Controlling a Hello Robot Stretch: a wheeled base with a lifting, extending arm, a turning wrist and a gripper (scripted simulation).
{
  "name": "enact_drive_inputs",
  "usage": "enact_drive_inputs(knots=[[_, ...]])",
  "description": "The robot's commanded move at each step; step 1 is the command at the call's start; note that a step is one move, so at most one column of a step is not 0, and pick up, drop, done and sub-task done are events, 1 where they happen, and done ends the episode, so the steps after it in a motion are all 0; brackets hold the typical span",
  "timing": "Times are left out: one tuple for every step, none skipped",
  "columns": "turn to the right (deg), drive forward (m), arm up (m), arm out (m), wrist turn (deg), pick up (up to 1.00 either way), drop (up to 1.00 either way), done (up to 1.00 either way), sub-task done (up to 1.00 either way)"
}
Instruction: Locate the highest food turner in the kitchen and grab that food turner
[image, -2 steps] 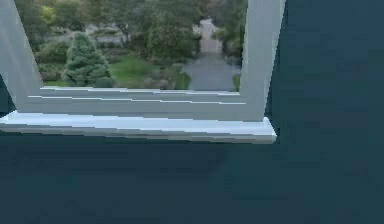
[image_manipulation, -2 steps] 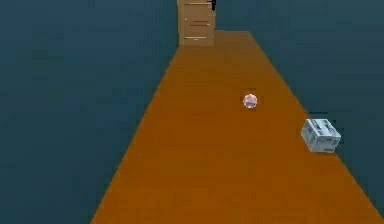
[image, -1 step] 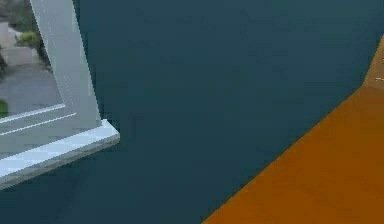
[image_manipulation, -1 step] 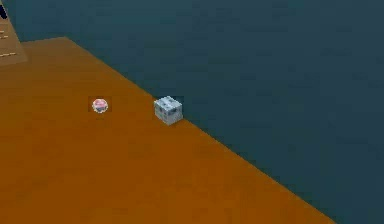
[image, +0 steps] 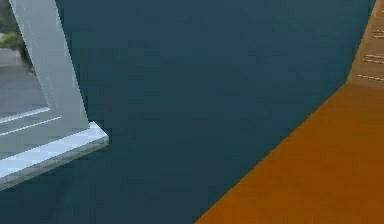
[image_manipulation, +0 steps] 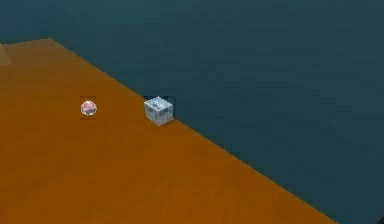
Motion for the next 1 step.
enact_drive_inputs(knots=[[0.0,0.2,0.0,0.0,0.0,0.0,0.0,0.0,0.0]])
